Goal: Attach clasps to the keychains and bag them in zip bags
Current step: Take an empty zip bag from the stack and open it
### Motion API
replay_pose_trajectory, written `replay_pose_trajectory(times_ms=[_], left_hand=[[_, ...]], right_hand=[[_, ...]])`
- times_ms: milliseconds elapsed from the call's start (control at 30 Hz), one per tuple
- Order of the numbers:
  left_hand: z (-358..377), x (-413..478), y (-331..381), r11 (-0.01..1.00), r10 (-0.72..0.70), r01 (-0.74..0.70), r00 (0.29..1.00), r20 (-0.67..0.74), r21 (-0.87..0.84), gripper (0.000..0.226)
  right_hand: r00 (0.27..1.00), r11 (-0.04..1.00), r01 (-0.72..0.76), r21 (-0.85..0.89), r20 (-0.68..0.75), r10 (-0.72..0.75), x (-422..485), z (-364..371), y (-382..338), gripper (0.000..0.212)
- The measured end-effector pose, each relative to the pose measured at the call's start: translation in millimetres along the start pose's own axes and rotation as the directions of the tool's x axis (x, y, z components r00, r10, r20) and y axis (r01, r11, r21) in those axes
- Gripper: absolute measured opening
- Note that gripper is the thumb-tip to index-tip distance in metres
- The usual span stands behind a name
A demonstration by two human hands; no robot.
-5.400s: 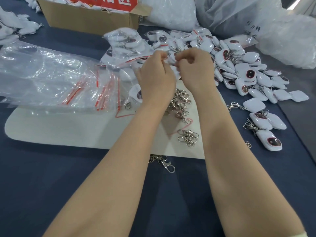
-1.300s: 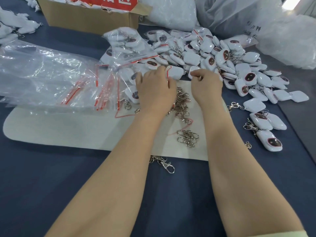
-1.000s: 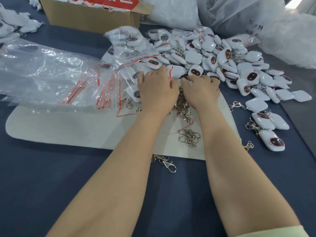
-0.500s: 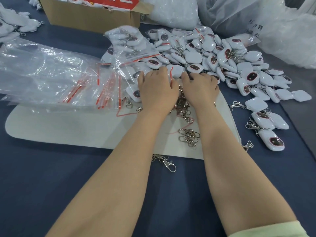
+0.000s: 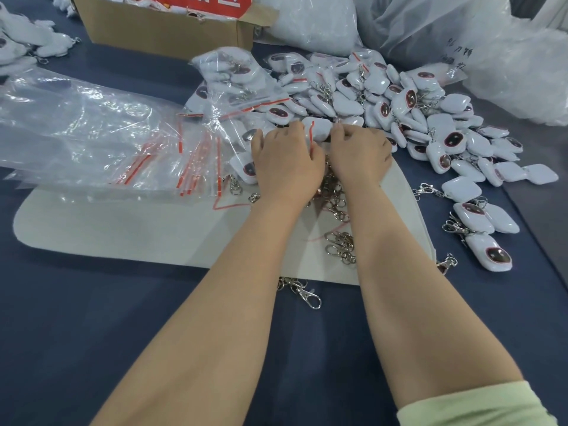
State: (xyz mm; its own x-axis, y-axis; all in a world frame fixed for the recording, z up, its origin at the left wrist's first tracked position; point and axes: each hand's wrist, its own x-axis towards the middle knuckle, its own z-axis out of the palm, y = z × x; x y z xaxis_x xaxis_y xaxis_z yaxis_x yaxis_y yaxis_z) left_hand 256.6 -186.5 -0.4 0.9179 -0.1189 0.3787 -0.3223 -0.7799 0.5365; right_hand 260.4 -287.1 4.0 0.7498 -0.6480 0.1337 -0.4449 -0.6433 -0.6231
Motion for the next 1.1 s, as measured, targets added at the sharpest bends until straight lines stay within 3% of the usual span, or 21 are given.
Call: replay_pose_trajectory(times_ms=[100, 200, 300, 367, 467, 567, 633, 733, 800, 900, 967, 1033, 1100], left_hand=[[-0.9, -0.6, -0.4, 1.0, 0.0, 0.0, 1.0, 0.001, 0.001, 0.028], [-2.2, -1.3, 0.3, 1.0, -0.001, 0.001, 1.0, 0.007, -0.002, 0.028], [-2.7, -1.8, 0.5, 1.0, -0.001, 0.001, 1.0, 0.013, -0.002, 0.027], [-3.0, -1.6, 0.4, 1.0, -0.004, 0.004, 1.0, 0.022, 0.003, 0.026], [-3.2, -1.4, 0.1, 1.0, -0.005, 0.005, 1.0, 0.027, 0.005, 0.026], [-3.2, -1.6, 0.1, 1.0, -0.001, 0.001, 1.0, 0.026, -0.001, 0.024], [-2.9, -1.3, 0.0, 1.0, 0.0, 0.0, 1.0, 0.025, -0.005, 0.024], [-2.4, -1.1, 0.0, 1.0, 0.003, -0.003, 1.0, 0.019, -0.009, 0.026], [-2.1, -1.5, 0.0, 1.0, 0.007, -0.007, 1.0, 0.011, -0.016, 0.028], [-2.0, -1.6, -0.2, 1.0, 0.009, -0.009, 1.0, 0.008, -0.02, 0.03], [-2.0, -1.3, -0.3, 1.0, 0.008, -0.008, 1.0, 0.009, -0.018, 0.03], [-2.1, -1.2, -0.1, 1.0, 0.006, -0.005, 1.0, 0.012, -0.014, 0.029], [-2.0, -1.3, 0.1, 1.0, 0.0, 0.0, 1.0, 0.015, -0.011, 0.027]], right_hand=[[0.998, 0.995, 0.048, 0.088, -0.054, -0.044, -2.3, -1.8, 2.3, 0.032], [0.98, 0.936, 0.159, 0.313, -0.166, -0.11, -6.2, -3.6, 3.5, 0.028], [0.951, 0.856, 0.201, 0.476, -0.303, -0.054, -7.9, -7.5, 3.2, 0.025], [0.968, 0.772, 0.118, 0.625, -0.245, 0.05, -6.4, -10.4, 2.1, 0.034], [0.986, 0.595, -0.064, 0.801, -0.042, 0.162, -3.9, -14.1, 0.7, 0.044], [0.989, 0.403, -0.127, 0.906, 0.085, 0.121, -1.6, -16.2, 0.2, 0.022], [0.989, 0.268, -0.148, 0.952, 0.14, 0.052, -1.2, -17.3, -0.7, 0.019], [0.992, 0.303, -0.112, 0.946, 0.124, -0.019, -2.1, -15.2, -3.8, 0.022], [0.995, 0.343, -0.1, 0.934, 0.103, 0.008, -2.3, -12.7, -5.0, 0.025], [0.986, 0.313, -0.164, 0.935, 0.159, 0.041, -0.2, -13.7, -2.9, 0.012], [0.972, 0.178, -0.235, 0.956, 0.233, 0.035, 0.0, -16.6, -0.6, 0.014], [0.952, 0.005, -0.305, 0.952, 0.305, 0.01, -0.5, -19.2, -0.4, 0.002], [0.936, -0.115, -0.352, 0.929, 0.352, -0.017, -2.0, -20.0, -1.8, 0.008]])
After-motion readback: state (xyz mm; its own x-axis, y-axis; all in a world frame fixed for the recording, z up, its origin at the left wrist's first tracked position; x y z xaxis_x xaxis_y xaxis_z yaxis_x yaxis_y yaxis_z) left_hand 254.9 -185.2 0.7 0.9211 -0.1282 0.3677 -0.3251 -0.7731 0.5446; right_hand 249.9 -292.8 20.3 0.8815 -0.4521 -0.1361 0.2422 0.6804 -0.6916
